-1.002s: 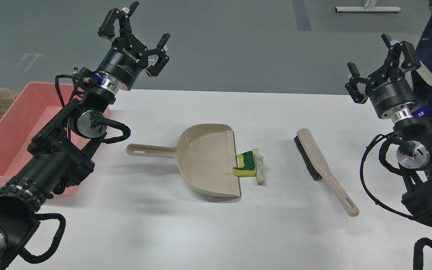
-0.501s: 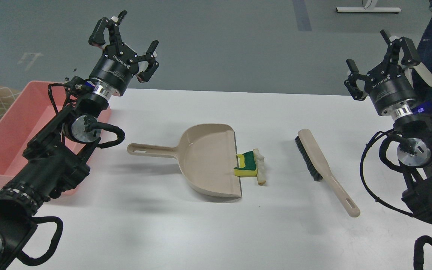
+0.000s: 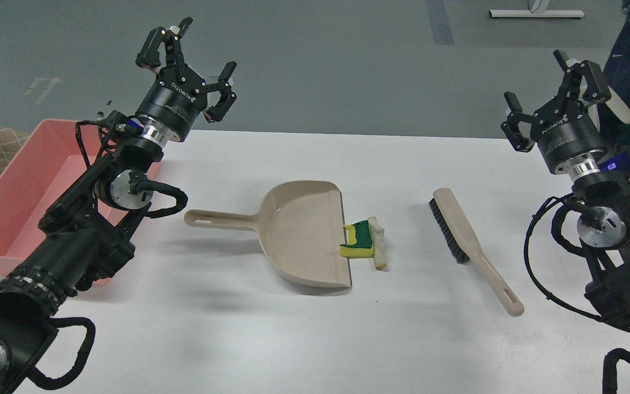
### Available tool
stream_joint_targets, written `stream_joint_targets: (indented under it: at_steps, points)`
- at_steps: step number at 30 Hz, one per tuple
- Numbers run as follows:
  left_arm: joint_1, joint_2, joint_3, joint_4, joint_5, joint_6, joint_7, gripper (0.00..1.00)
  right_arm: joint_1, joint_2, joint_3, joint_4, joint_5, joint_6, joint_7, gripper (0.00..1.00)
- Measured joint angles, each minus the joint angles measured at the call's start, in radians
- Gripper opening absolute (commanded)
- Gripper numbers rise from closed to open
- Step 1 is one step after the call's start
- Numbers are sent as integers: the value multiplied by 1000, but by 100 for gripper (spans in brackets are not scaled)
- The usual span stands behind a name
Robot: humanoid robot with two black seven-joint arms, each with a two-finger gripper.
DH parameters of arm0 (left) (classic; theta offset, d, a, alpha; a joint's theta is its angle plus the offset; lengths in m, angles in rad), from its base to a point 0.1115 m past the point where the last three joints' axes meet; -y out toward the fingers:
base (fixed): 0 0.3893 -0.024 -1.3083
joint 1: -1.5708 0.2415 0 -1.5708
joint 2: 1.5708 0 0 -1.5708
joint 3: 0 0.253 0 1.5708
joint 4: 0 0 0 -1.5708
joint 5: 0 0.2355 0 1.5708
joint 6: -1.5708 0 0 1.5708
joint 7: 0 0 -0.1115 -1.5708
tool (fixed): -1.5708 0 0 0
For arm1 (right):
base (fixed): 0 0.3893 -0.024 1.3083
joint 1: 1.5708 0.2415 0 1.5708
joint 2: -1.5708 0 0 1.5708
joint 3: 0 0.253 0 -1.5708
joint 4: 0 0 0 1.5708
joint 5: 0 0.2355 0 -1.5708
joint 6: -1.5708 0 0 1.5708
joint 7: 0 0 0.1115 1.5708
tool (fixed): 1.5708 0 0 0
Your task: Sweep and dump garbage into bin
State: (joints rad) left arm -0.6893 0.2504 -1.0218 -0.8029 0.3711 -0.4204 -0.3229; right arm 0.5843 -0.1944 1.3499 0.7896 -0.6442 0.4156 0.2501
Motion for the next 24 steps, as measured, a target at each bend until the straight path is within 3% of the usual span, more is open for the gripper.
stream_joint_targets:
  at_steps: [13,24]
  points:
    - [28,-4,3,-57,27,62,42,98,0,6,0,8,-2,-4,0,100]
    - [34,-3,1,-80,26,110,44,99,3,-4,1,5,-8,-9,0,100]
